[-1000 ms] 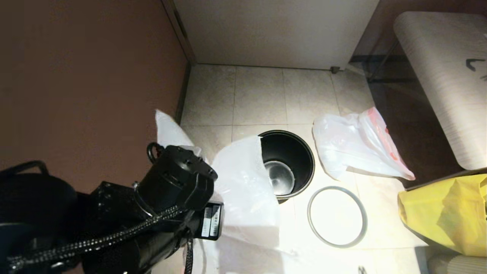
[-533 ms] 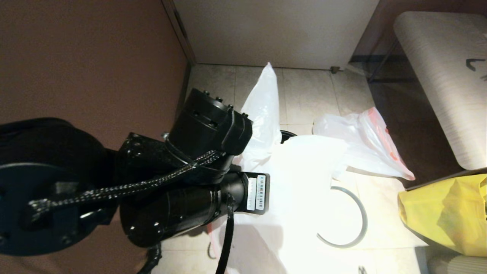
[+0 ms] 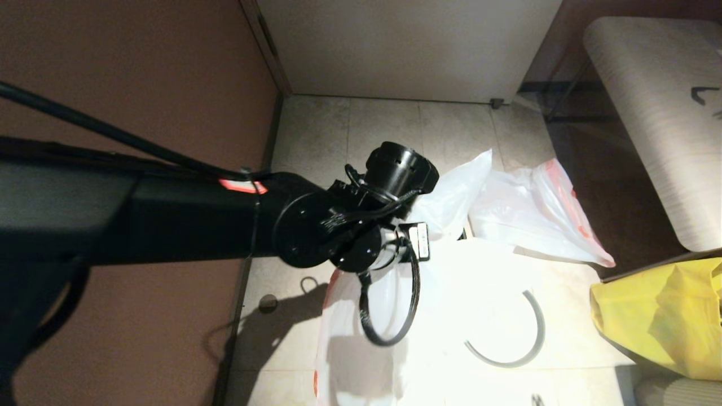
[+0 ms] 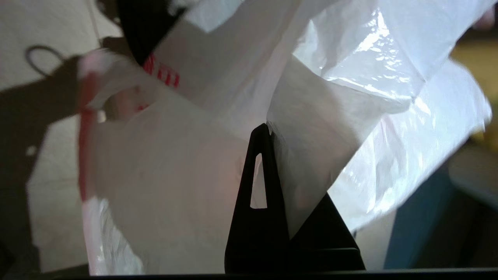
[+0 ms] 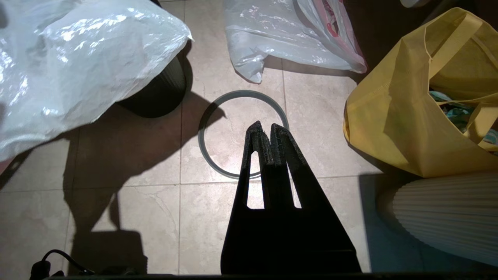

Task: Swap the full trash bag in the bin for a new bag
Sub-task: Put the new garbage bag on the trash can

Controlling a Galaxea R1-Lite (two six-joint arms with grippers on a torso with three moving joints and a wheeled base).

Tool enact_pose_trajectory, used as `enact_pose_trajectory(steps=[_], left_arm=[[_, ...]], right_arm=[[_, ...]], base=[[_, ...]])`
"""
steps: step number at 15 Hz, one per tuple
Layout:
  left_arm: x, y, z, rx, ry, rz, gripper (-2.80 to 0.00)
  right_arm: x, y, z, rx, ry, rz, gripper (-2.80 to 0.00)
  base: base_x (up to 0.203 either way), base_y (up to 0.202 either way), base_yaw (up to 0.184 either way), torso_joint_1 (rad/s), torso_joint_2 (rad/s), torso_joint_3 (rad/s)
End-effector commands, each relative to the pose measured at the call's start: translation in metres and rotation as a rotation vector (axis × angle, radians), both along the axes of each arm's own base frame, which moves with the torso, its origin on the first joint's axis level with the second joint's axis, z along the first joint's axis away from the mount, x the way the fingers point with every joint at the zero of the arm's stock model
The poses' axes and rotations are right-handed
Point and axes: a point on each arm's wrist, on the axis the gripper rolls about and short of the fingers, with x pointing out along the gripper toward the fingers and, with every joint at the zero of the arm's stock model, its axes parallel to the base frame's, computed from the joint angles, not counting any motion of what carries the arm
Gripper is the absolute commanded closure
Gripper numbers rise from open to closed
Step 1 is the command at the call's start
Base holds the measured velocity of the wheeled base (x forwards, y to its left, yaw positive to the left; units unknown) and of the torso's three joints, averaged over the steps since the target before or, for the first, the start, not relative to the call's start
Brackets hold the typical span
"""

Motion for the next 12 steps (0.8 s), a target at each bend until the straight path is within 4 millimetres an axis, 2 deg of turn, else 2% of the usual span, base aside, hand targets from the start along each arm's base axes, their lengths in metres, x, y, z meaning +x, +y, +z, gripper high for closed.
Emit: enact_pose_trajectory(steps=[1,3,5,8,10,12], left_arm=[[0.068,-0.02,-0.054,0.043,0.018,0.144,0.0],[0.101,-0.016,-0.083,0.054,-0.014,0.261,0.0],[0.117,-0.012,-0.082,0.011,-0.136,0.378,0.0],[0.12,-0.021,-0.09,0.011,-0.199,0.408,0.0],[0.109,-0.038,-0.092,0.017,-0.22,0.363,0.0],[0.09,-0.056,-0.089,0.011,-0.221,0.308,0.0]], right_arm=[[0.0,0.0,0.0,0.001,0.001,0.0,0.0],[0.0,0.0,0.0,0.001,0.001,0.0,0.0],[0.0,0.0,0.0,0.001,0.001,-0.001,0.0],[0.0,0.0,0.0,-0.001,0.002,0.001,0.0],[0.0,0.0,0.0,0.001,0.001,0.0,0.0],[0.0,0.0,0.0,0.0,0.002,0.0,0.0]], base=[[0.0,0.0,0.0,0.0,0.0,0.0],[0.0,0.0,0.0,0.0,0.0,0.0],[0.0,0.0,0.0,0.0,0.0,0.0],[0.0,0.0,0.0,0.0,0.0,0.0],[0.0,0.0,0.0,0.0,0.0,0.0],[0.0,0.0,0.0,0.0,0.0,0.0]])
